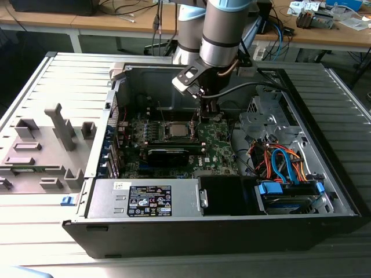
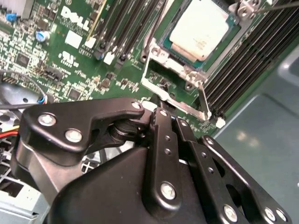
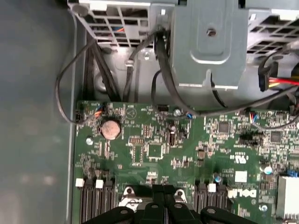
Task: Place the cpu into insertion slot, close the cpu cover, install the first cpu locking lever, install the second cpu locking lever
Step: 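Close the cpu cover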
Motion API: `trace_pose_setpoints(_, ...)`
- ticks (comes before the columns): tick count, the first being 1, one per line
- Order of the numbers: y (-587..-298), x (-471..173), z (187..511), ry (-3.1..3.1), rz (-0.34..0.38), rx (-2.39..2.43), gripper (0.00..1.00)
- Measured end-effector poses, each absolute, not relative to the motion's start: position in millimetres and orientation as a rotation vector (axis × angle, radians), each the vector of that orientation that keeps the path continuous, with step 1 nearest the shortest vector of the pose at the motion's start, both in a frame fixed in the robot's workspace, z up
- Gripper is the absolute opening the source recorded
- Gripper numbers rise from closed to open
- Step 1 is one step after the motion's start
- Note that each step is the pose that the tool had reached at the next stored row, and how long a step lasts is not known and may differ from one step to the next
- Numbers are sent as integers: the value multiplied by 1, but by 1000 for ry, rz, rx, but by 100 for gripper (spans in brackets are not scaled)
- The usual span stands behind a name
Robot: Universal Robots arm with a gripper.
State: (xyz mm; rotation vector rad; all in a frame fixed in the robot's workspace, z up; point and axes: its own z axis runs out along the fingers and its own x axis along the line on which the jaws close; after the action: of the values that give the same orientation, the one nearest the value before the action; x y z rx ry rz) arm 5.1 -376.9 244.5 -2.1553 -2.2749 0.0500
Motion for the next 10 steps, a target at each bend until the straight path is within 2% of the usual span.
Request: trace_pose_setpoints(10,-377,-14,244,-2275,50,-2155,11)
